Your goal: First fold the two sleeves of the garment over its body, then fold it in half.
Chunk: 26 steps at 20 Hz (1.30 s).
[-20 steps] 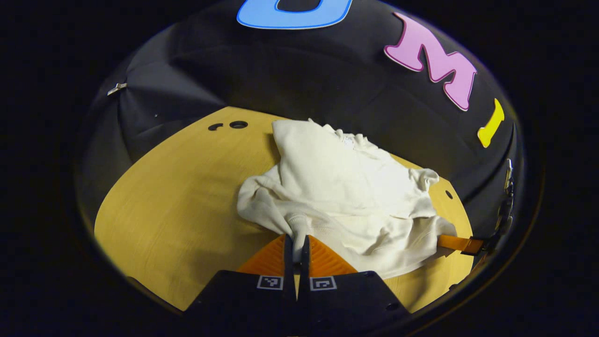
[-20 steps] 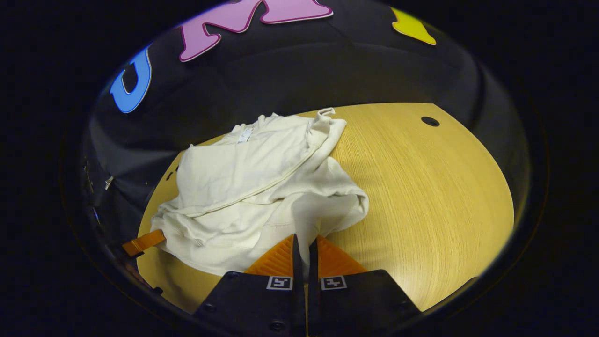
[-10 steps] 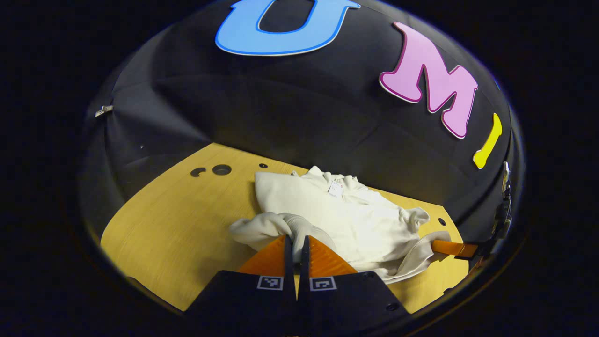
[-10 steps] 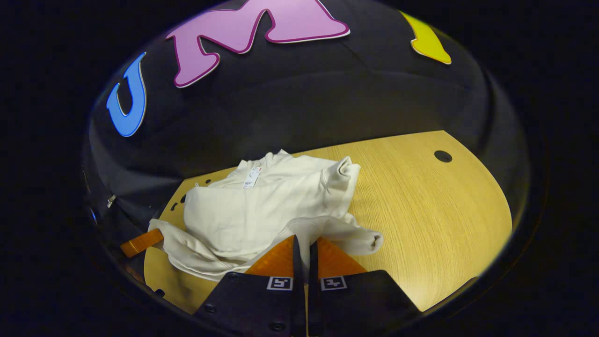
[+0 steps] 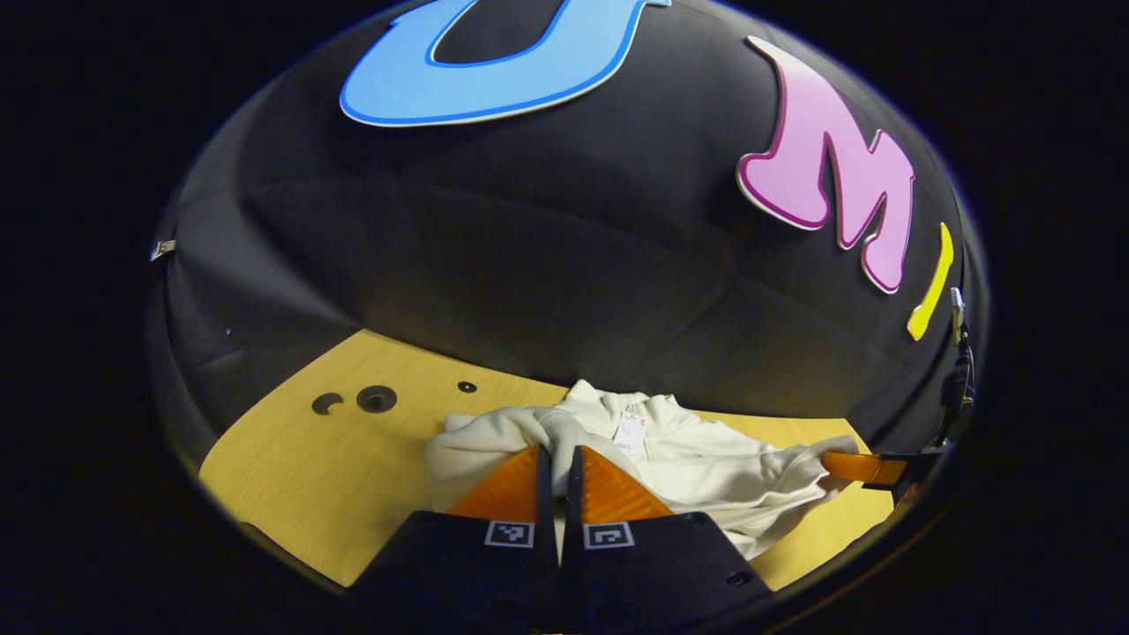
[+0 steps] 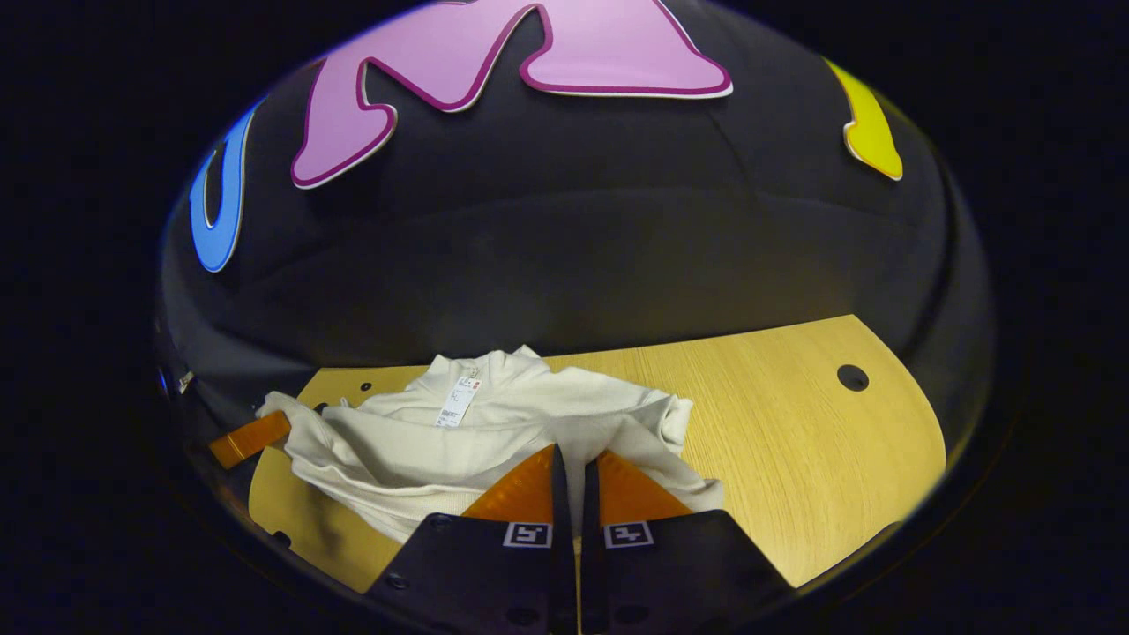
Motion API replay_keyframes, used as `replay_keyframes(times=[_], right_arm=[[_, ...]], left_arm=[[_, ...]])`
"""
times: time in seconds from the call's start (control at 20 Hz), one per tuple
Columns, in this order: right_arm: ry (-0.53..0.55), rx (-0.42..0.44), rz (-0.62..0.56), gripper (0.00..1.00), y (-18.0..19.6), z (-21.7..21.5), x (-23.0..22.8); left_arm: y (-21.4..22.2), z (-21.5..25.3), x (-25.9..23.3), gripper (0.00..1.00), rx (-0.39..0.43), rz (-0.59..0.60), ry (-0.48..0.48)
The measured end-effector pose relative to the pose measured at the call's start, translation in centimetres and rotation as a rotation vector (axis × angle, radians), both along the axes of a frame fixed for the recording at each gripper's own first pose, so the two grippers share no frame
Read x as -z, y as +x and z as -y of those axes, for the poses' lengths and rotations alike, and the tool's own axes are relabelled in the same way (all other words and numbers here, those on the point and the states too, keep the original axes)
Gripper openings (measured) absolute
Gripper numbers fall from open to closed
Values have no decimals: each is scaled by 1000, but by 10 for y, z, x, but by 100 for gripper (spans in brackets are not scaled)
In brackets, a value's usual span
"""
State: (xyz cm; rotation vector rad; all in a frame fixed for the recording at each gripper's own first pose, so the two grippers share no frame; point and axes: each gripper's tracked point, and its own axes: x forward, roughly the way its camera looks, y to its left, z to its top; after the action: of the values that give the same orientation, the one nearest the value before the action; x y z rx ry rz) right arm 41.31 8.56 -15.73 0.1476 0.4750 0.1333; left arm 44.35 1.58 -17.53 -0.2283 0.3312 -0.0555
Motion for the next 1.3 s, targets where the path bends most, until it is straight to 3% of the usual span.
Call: replay_keyframes(times=[0.4, 0.6, 0.65, 0.7, 0.75, 0.8, 0.85, 0.95, 1.0, 1.1, 1.25, 1.3], right_arm=[[-40, 33, 23, 8, 46, 3, 15], [-50, 43, 46, 15, 61, 1, 22], [-29, 35, 58, 27, 63, -3, 19], [-11, 27, 63, 30, 62, -4, 16], [4, 15, 70, 33, 63, -7, 14], [8, 9, 80, 53, 63, -8, 10], [5, 5, 93, 63, 63, -7, 6], [-15, 3, 121, 78, 60, -3, -5], [-20, 1, 128, 97, 59, -1, -11], [-18, 1, 133, 99, 53, 0, -17], [-37, 8, 152, 99, 32, 10, -31], [-41, 13, 160, 99, 23, 13, -37]], left_arm=[[45, -7, 25, 6, -18, -59, 6], [65, -18, 32, 17, -38, -53, 79], [68, -19, 27, 27, -40, -33, 85], [68, -17, 21, 15, -42, -15, 78], [69, -19, 16, 23, -53, 1, 69], [68, -19, 13, 34, -54, 12, 59], [67, -20, 11, 33, -56, 16, 57], [61, -24, 6, 60, -65, 12, 74], [59, -25, 4, 74, -71, 8, 83], [52, -30, -2, 80, -91, -1, 95], [33, -39, -18, 97, -116, -4, 95], [25, -42, -23, 98, -123, -10, 87]])
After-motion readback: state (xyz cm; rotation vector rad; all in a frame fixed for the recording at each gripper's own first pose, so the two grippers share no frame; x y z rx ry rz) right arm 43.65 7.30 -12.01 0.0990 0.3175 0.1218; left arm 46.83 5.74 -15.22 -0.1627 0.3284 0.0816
